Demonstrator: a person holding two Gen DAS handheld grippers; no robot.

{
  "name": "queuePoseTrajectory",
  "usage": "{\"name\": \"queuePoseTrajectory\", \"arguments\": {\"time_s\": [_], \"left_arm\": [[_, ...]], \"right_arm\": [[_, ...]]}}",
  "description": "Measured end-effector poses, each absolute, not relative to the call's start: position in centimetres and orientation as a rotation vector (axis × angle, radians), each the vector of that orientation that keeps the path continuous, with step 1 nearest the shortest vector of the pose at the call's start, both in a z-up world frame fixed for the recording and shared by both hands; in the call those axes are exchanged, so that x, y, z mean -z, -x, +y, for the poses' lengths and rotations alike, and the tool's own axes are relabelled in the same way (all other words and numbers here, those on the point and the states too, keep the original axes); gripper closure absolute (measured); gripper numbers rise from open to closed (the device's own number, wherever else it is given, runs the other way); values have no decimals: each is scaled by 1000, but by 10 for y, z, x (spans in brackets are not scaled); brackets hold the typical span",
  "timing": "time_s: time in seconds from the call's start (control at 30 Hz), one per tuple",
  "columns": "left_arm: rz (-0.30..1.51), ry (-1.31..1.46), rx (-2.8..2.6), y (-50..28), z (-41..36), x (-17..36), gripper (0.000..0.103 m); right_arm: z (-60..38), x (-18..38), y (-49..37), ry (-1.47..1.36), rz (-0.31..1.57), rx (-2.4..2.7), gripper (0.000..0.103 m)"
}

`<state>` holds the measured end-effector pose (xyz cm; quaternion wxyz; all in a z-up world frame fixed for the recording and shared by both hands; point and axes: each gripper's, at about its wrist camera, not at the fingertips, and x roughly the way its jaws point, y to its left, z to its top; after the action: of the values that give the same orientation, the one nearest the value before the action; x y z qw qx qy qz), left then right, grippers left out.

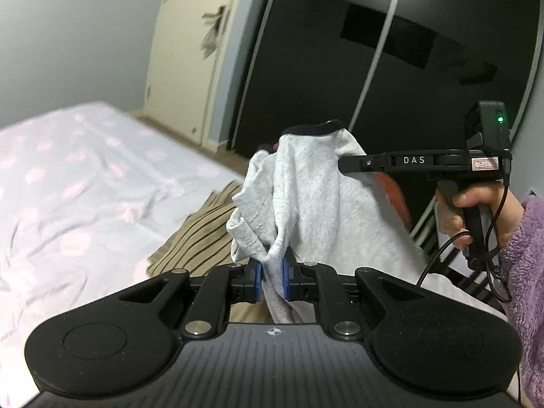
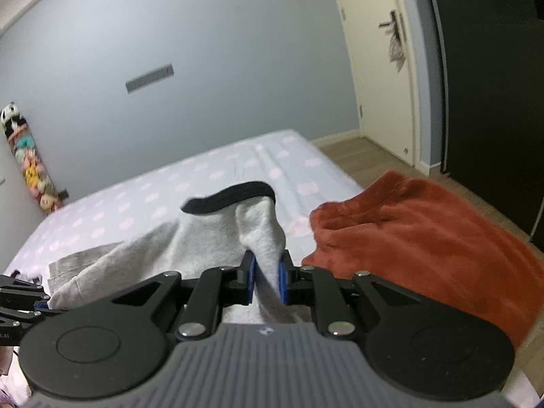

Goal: Fold clothes
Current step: 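Lift the folded shirt with both tools and carry it to the clothes pile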

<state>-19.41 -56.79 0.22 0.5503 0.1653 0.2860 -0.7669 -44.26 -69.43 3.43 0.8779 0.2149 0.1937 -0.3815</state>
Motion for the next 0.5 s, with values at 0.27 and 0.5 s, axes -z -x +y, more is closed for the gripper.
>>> {"name": "queuePoseTrajectory", "arguments": {"time_s": [0.27,0.5], "left_arm": [[847,-414,1734,160,-611,48,94],[947,-430,1764,147,-634,83,94]], "right_arm": [[-756,21,397,-514,527,786,88],[-782,70,390,-547,560,820,88]]}}
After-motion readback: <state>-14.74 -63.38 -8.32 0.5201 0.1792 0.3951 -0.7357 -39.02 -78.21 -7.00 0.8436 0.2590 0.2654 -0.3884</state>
